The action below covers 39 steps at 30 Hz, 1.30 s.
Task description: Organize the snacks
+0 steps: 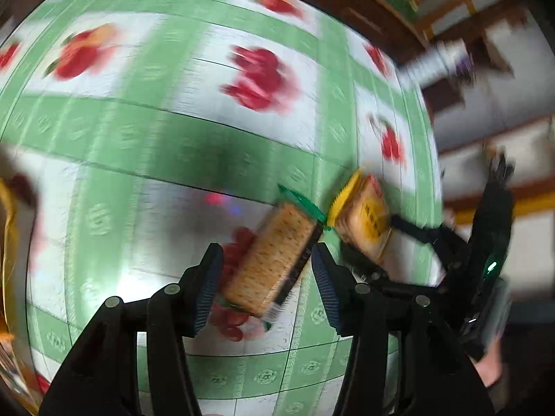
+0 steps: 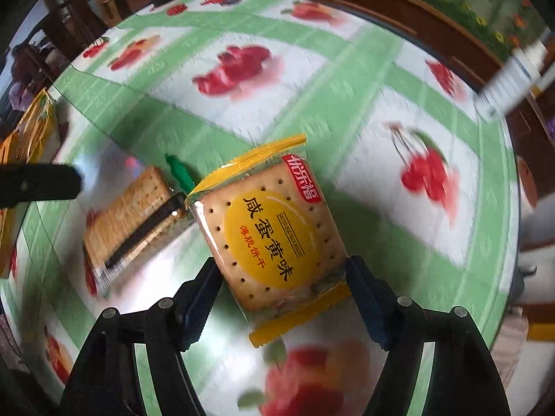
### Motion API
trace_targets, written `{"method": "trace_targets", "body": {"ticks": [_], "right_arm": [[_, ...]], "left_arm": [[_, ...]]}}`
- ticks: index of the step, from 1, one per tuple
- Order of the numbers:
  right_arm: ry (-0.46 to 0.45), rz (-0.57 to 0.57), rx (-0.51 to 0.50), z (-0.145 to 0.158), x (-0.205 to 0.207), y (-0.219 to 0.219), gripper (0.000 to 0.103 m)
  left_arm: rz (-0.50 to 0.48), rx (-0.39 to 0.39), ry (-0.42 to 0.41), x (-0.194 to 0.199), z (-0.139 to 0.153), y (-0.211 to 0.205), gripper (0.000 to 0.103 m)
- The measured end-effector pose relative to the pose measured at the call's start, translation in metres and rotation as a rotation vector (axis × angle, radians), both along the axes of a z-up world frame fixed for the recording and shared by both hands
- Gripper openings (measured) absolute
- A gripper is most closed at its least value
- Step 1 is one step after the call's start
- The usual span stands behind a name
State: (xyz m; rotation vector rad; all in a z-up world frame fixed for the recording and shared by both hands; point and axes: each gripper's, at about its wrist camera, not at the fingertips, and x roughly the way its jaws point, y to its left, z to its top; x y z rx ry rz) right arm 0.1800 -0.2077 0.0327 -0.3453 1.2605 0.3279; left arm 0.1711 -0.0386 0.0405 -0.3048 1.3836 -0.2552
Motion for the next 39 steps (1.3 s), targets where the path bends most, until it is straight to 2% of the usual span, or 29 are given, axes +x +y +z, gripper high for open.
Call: {"method": "trace_targets", "body": {"ticks": [2,8,13,16,17,18,19,20,21,22,25,30,35,39], "right_arm": [[0.016,-0.03,-0.013,-0.002,-0.005,-0.009,0.079],[0.012,-0.03,0.049,0.0,-0.012,-0.02,0.084],[0.015,0.012,0.053,0.0,-0.009,-0.016,0.084],[0.014,0.042,0.023,-0.003,-0.005,-0.014,0.085],[0.008,0.057,0.002,-0.004,-0.004,-0.011,0.085],[-0.006,0.079,-0.013,-0.006,-0.003,-0.008,0.084],[-0.03,0.091,-0.015,-0.006,-0.004,-0.007,0.081],[-0.029,0.087,-0.009,-0.006,-0.004,-0.007,0.078],[-0.012,0.055,0.027,-0.006,-0.002,-0.009,0.073],[-0.014,0.043,0.027,-0.006,-0.002,-0.01,0.073],[-0.027,0.015,0.017,-0.006,-0.009,-0.01,0.072],[-0.025,-0.054,0.05,0.0,-0.022,-0.023,0.072],[-0.019,-0.096,0.07,0.008,-0.045,-0.035,0.072],[-0.018,-0.119,0.104,0.016,-0.069,-0.036,0.071]], "left_arm": [[-0.074,0.092,-0.014,-0.003,-0.005,-0.021,0.051],[-0.255,0.201,-0.039,-0.011,-0.016,-0.054,0.051],[-0.318,0.224,0.002,-0.005,-0.024,-0.066,0.051],[-0.366,0.336,-0.029,-0.005,-0.031,-0.08,0.057],[-0.367,0.389,-0.048,-0.005,-0.034,-0.082,0.059],[-0.347,0.401,-0.059,-0.003,-0.034,-0.08,0.059],[-0.309,0.378,-0.057,0.0,-0.035,-0.075,0.058],[-0.289,0.378,-0.067,0.001,-0.034,-0.071,0.05],[-0.28,0.368,-0.068,0.002,-0.034,-0.068,0.05],[-0.27,0.359,-0.072,0.002,-0.034,-0.064,0.05],[-0.255,0.342,-0.088,-0.005,-0.033,-0.055,0.048],[-0.203,0.239,-0.092,-0.022,-0.03,-0.017,0.048],[-0.2,0.225,-0.128,-0.049,-0.027,0.0,0.048],[-0.189,0.216,-0.171,-0.078,-0.013,0.009,0.048]]}}
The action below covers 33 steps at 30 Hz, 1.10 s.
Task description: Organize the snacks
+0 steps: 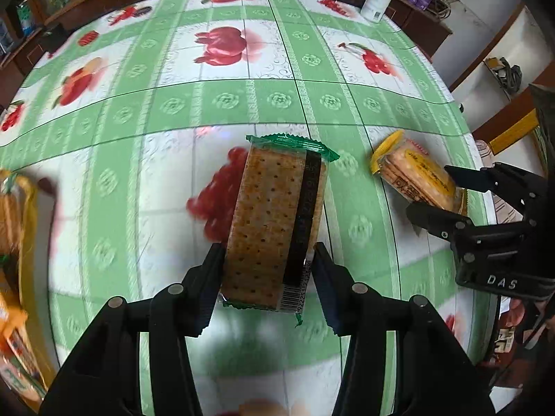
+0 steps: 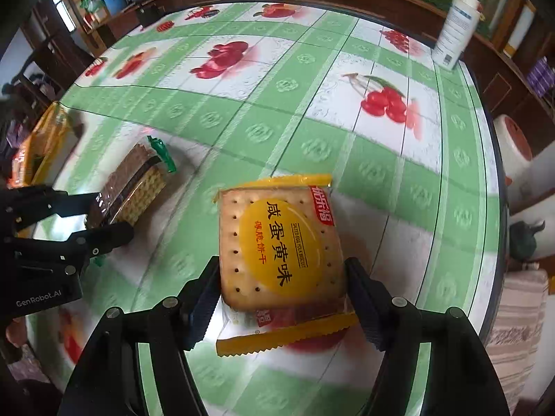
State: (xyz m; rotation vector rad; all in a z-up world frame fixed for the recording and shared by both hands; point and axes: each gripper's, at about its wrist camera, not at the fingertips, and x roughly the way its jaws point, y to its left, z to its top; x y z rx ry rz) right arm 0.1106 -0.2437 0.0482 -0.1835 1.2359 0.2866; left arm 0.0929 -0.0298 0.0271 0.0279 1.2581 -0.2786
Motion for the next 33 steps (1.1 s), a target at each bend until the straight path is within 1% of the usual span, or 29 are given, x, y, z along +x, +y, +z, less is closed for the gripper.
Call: {"method": "trace_targets", "body": {"ticks": [3,4,6,7,9,11,14,17,20,22,24,25,27,29,33], "right_arm": [[0.0,-0.003,0.019,0.008,-0.016,0.009,0.071],[-0.005,0.001,0.022,0.011,-0.023,0.016,0.071],[-0.003,0.007,0.021,0.016,-0.029,0.027,0.071],[-0.006,0.015,0.021,0.02,-0.034,0.036,0.071],[-0.011,0.03,0.016,0.024,-0.039,0.052,0.071],[-0.018,0.055,0.014,0.033,-0.044,0.076,0.071],[-0.033,0.095,0.012,0.046,-0.048,0.108,0.071],[-0.057,0.148,0.031,0.065,-0.051,0.151,0.071],[-0.09,0.203,0.074,0.086,-0.051,0.2,0.071],[-0.106,0.234,0.113,0.097,-0.05,0.232,0.071],[-0.125,0.26,0.145,0.104,-0.05,0.262,0.071],[-0.133,0.278,0.175,0.106,-0.048,0.283,0.071],[-0.146,0.291,0.204,0.105,-0.045,0.314,0.071],[-0.139,0.296,0.239,0.098,-0.04,0.34,0.071],[-0.122,0.281,0.259,0.079,-0.03,0.374,0.07]], "left_arm": [[0.005,-0.014,-0.035,-0.022,0.012,0.012,0.048],[0.008,-0.02,-0.04,-0.027,0.018,0.01,0.048],[0.019,-0.037,-0.044,-0.035,0.025,0.02,0.048],[0.033,-0.044,-0.051,-0.045,0.031,0.029,0.048],[0.053,-0.05,-0.063,-0.051,0.038,0.042,0.048],[0.083,-0.061,-0.071,-0.066,0.049,0.062,0.048],[0.131,-0.091,-0.082,-0.072,0.062,0.096,0.049],[0.187,-0.114,-0.134,-0.08,0.086,0.134,0.049],[0.247,-0.105,-0.198,-0.088,0.11,0.176,0.049],[0.287,-0.079,-0.222,-0.09,0.119,0.203,0.049],[0.336,-0.053,-0.235,-0.092,0.121,0.23,0.049],[0.369,-0.041,-0.239,-0.093,0.119,0.246,0.049],[0.414,-0.023,-0.234,-0.095,0.113,0.268,0.049],[0.447,-0.007,-0.209,-0.095,0.1,0.288,0.049],[0.472,-0.002,-0.169,-0.097,0.078,0.304,0.049]]}}
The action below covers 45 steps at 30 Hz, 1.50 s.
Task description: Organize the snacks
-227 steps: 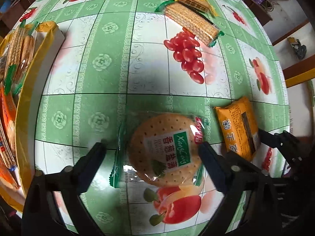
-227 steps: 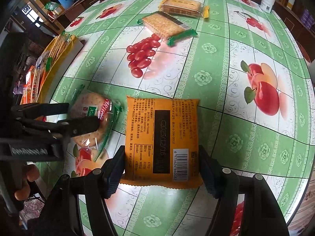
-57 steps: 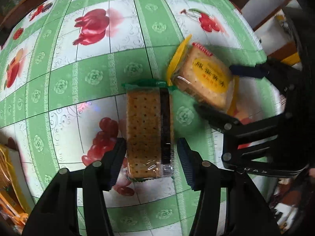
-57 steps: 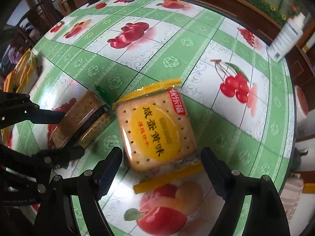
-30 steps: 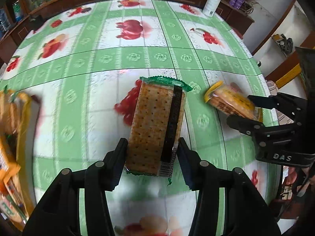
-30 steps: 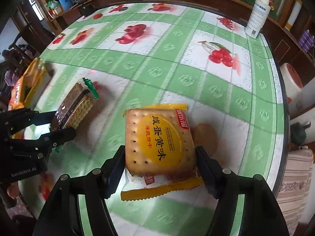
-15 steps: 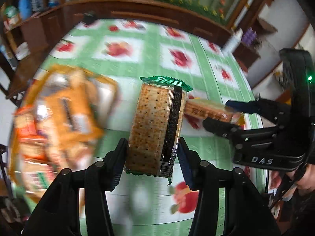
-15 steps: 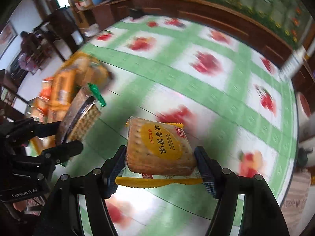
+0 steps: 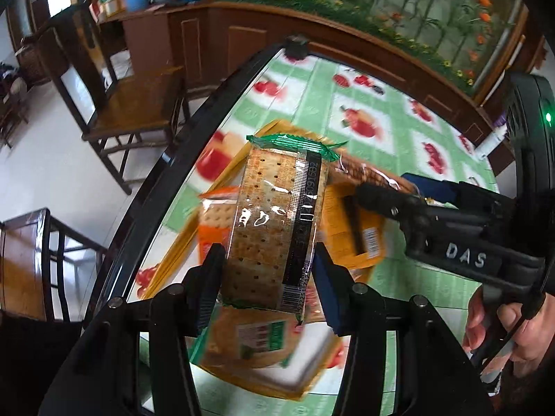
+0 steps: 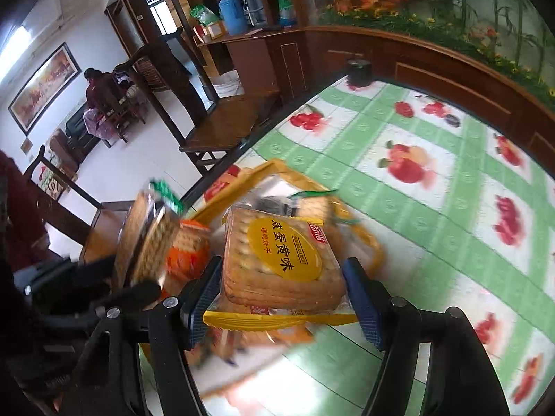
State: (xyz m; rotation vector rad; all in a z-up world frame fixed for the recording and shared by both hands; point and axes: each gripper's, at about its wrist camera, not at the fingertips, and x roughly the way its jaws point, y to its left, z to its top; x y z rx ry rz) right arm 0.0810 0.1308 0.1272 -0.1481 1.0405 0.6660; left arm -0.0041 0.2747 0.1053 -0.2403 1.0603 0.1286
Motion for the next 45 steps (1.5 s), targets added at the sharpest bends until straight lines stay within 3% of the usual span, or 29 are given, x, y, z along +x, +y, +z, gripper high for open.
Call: {"method": "trace_targets", "body": {"ticks": [6,10,15,30,37,42,45], "right_arm": [[-0.001,0.0,-0.026,-0.024,0.003,0.025,0.071],[-0.007,0.004,-0.048,-0.033,-0.001,0.03,0.071],[-0.006,0.014,-0.057,-0.036,-0.003,0.032,0.073],[0.012,0.02,-0.069,-0.034,-0.022,0.024,0.072],[0.026,-0.008,-0.059,-0.033,-0.046,-0.004,0.08],[0.058,-0.062,-0.012,-0.034,-0.067,-0.047,0.086],[0.068,-0.098,0.002,-0.04,-0.079,-0.075,0.086]], "left_arm": [[-0.002,0.001,0.022,-0.002,-0.014,0.005,0.049],[0.005,0.041,0.018,-0.005,-0.015,0.004,0.049],[-0.002,0.108,0.018,-0.007,-0.015,-0.002,0.049],[0.008,0.146,0.012,-0.021,-0.017,-0.014,0.049],[0.02,0.164,-0.02,-0.037,-0.018,-0.037,0.049],[0.004,0.221,-0.059,-0.054,-0.023,-0.069,0.049],[0.011,0.204,-0.078,-0.064,-0.026,-0.08,0.049]]}}
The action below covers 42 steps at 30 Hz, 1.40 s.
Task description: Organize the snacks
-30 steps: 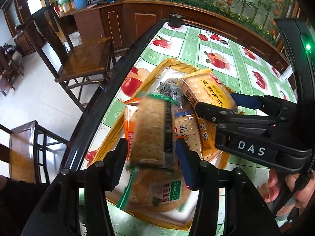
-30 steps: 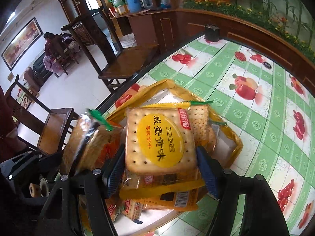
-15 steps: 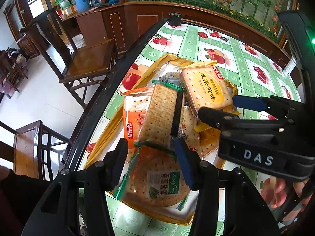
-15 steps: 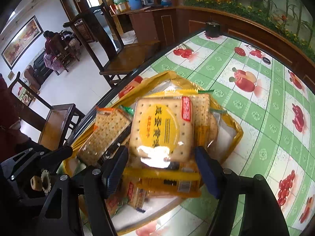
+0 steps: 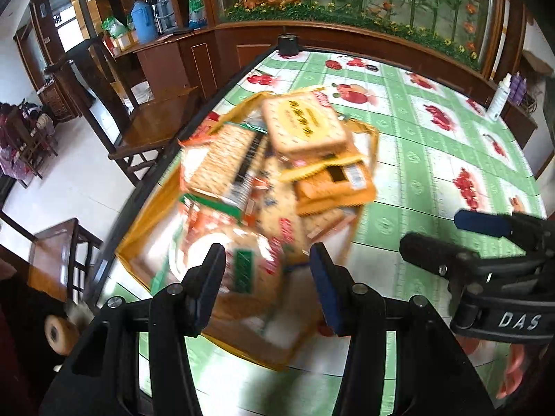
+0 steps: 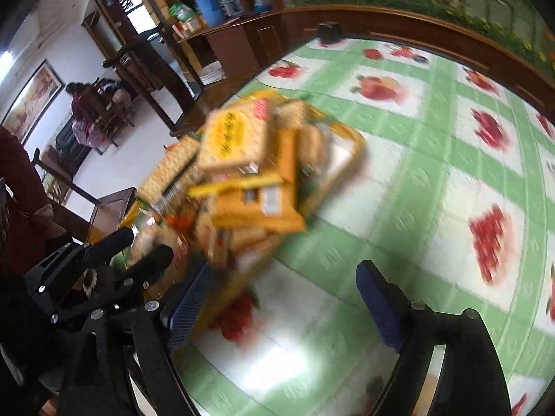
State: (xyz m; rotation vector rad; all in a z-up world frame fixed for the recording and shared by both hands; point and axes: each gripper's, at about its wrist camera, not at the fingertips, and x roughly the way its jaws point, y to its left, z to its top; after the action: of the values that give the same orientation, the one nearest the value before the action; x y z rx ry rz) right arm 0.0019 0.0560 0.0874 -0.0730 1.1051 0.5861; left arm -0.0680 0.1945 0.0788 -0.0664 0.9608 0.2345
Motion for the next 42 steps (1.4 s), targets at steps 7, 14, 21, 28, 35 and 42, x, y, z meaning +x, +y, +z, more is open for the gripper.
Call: {"method": "trace_targets", "body": {"ticks": [7,14,21,28,35,42], "right_arm": [[-0.023,-0.014,-0.043,-0.016,-0.033,-0.037,0.086],[-0.03,-0.015,-0.066,-0.035,-0.063,-0.06,0.086],[-0.023,0.013,-0.087,-0.054,-0.077,-0.065,0.086],[-0.028,0.038,-0.096,-0.059,-0.085,-0.063,0.086],[-0.026,0.045,-0.103,-0.061,-0.087,-0.062,0.086],[-0.02,0.032,-0.098,-0.064,-0.086,-0.063,0.086]], "left_arm": [[0.031,-0.012,-0.014,-0.019,-0.012,-0.017,0.049],[0.064,-0.004,-0.045,-0.037,-0.007,-0.026,0.049],[0.105,-0.004,-0.055,-0.047,-0.005,-0.028,0.049],[0.142,0.026,-0.038,-0.056,-0.01,-0.028,0.049],[0.135,0.011,-0.06,-0.064,-0.008,-0.028,0.049],[0.117,0.011,-0.065,-0.065,-0.005,-0.032,0.049]]}}
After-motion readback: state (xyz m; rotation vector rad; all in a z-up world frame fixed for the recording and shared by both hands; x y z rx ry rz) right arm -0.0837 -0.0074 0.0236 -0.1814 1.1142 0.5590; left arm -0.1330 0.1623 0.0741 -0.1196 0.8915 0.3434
